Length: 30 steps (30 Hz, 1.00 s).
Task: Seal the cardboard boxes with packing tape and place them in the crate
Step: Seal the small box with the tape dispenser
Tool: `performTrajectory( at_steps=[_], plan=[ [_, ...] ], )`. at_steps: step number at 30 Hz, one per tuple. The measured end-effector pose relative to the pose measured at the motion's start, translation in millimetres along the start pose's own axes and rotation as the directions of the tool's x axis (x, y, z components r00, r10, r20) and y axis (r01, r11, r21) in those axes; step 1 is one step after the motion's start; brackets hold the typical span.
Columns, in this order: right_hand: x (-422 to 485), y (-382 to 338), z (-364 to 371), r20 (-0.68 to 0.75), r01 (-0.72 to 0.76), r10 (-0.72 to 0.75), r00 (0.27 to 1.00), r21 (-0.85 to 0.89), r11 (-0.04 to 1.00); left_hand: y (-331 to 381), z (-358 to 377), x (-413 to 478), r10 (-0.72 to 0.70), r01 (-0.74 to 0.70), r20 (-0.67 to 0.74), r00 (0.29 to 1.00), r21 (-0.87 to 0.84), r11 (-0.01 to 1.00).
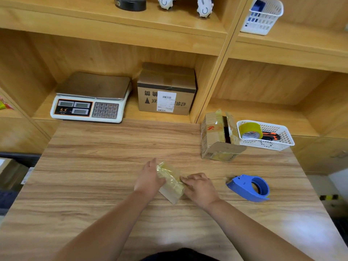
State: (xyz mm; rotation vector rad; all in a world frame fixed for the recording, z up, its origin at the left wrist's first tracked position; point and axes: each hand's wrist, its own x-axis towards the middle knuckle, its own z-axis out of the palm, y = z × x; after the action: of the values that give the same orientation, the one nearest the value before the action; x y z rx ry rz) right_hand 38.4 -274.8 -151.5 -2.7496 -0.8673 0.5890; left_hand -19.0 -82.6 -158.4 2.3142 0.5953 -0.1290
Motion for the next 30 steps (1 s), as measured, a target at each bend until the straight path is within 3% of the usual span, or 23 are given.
performTrajectory(
  at_steps=[12, 21, 30],
  plan=[
    [-2, -6, 14, -0.024, -0.117, 0.116, 0.993, -0.034, 0.993, -9, 1, 15, -0.090, 0.120, 0.169, 0.982, -0.180, 0.976],
    [-11, -18, 18, -0.065, -0.166, 0.185, 0.981, 0.225, 0.960, -19, 12, -14, -0.177, 0.194, 0.167, 0.970, -0.091, 0.977],
    [-21, -30, 27, -0.112, -0.280, 0.369, 0.923, 0.466, 0.839, -26, 15, -18, 0.013, 0.021, 0.183, 0.983, -0.183, 0.983]
  ],
)
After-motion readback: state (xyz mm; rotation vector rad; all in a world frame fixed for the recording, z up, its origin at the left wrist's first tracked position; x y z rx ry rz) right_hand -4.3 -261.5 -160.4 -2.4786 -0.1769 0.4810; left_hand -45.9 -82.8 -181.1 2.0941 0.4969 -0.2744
